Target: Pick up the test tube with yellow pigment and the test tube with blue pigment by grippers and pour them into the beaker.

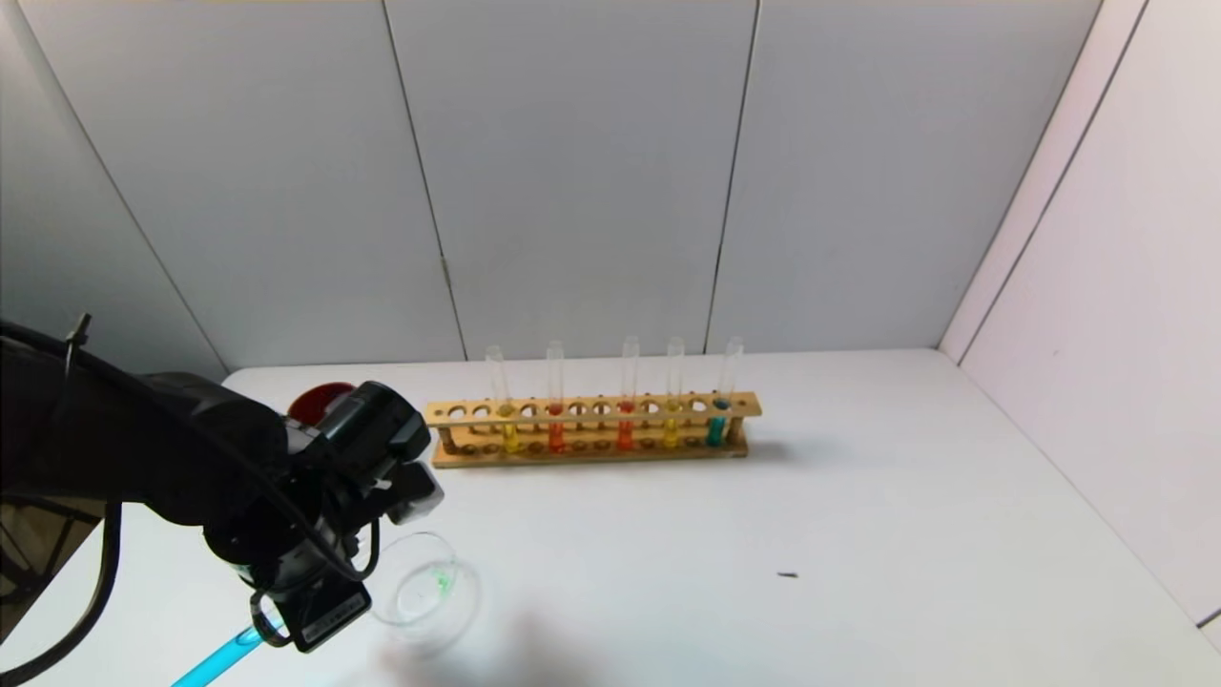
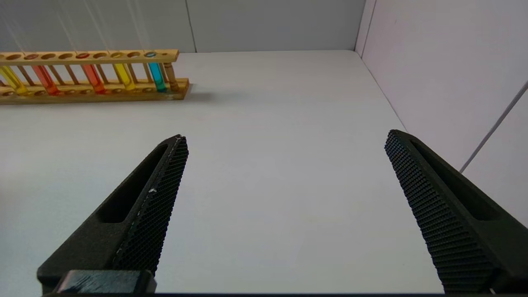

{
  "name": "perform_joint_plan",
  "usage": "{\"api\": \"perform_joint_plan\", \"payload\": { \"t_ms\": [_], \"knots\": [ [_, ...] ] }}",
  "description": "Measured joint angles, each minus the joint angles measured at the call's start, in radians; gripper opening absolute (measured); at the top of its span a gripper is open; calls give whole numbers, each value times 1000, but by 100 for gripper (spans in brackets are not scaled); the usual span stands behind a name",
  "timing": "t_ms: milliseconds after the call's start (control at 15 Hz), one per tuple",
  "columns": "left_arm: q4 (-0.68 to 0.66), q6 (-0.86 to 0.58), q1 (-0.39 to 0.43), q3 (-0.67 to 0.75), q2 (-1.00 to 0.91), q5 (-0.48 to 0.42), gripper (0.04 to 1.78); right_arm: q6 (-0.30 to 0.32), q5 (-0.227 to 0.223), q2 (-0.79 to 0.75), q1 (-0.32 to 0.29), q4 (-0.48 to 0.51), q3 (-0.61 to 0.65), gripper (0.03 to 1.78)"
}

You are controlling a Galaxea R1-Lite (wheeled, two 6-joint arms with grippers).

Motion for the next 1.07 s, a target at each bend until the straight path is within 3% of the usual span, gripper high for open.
{"api": "perform_joint_plan", "payload": {
  "t_ms": [1067],
  "knots": [
    [153, 26, -44, -76, 127, 114, 31, 0, 0, 0, 0, 0, 0, 174]
  ]
}}
